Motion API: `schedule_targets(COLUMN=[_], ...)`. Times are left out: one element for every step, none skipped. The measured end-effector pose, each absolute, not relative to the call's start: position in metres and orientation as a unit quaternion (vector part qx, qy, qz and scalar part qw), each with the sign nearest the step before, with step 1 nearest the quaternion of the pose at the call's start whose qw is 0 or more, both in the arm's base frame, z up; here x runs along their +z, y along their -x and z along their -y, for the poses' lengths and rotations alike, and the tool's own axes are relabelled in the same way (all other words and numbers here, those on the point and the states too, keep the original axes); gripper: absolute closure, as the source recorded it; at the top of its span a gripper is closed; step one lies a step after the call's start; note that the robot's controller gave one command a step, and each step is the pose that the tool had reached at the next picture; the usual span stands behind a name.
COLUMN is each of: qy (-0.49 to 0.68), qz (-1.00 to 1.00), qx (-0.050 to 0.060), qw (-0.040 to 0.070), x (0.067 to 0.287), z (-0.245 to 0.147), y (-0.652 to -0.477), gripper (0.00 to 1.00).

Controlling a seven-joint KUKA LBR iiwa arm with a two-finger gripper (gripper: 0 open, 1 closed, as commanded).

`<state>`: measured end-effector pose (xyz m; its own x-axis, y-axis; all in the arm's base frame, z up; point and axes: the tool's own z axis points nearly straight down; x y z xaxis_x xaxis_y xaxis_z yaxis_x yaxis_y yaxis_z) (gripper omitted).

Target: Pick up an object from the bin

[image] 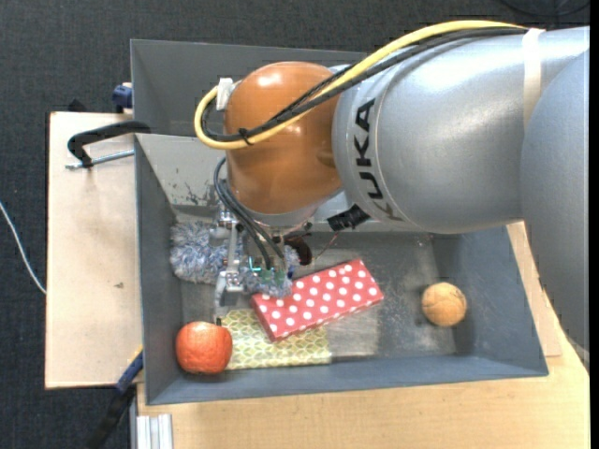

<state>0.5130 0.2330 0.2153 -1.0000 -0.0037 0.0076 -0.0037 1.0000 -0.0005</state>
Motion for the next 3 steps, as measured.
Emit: schedule_targets(qy=[0.000, -0.003, -0.005], qz=[1.000, 1.000, 1.000], qx=[-0.001, -0.002, -0.004], qw=[0.000, -0.003, -0.022], x=[0.220, 0.169, 0.119], z=[-0.232, -0.232, -0.226], y=[-0.515, -0.521, -0.525], gripper=[0.00, 0.00, 0.00])
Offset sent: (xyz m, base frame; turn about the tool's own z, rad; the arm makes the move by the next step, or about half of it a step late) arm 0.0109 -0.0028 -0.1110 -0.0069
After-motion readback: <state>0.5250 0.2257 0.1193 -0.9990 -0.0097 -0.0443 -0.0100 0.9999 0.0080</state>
